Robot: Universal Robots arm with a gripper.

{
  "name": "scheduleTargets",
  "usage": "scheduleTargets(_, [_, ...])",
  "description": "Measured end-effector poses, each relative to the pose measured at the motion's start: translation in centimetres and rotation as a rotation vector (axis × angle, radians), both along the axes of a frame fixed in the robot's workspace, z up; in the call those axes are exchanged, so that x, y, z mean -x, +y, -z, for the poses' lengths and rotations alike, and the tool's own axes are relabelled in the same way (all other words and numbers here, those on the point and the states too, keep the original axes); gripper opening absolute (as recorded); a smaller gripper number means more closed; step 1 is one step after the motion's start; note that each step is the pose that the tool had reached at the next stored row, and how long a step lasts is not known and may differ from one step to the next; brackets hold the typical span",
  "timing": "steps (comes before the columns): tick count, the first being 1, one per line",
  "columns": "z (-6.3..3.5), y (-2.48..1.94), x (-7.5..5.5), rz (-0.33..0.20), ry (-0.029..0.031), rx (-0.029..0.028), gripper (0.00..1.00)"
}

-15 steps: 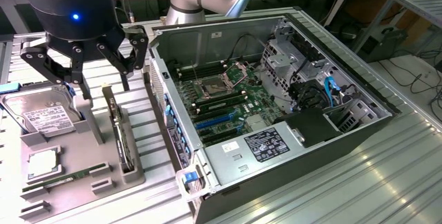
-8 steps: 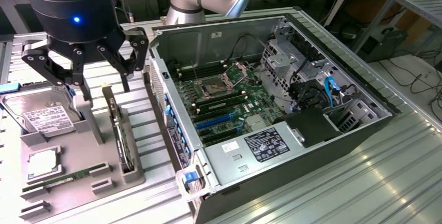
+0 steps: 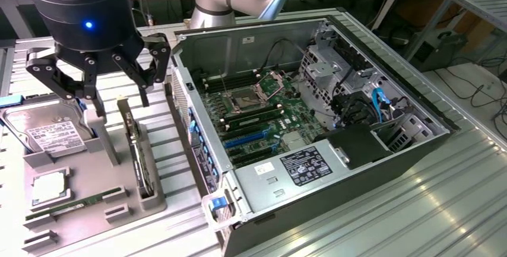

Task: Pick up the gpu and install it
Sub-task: 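Pick up the gpu and move the gpu toward the slot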

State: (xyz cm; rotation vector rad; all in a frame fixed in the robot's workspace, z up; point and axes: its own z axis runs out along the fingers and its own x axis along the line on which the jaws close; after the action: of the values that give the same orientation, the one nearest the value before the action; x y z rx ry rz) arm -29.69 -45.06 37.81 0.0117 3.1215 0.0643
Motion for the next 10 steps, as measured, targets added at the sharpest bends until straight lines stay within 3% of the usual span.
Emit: scheduleTargets(10, [0.24, 0.00, 0.00, 0.000, 0.0001, 0.0000, 0.60])
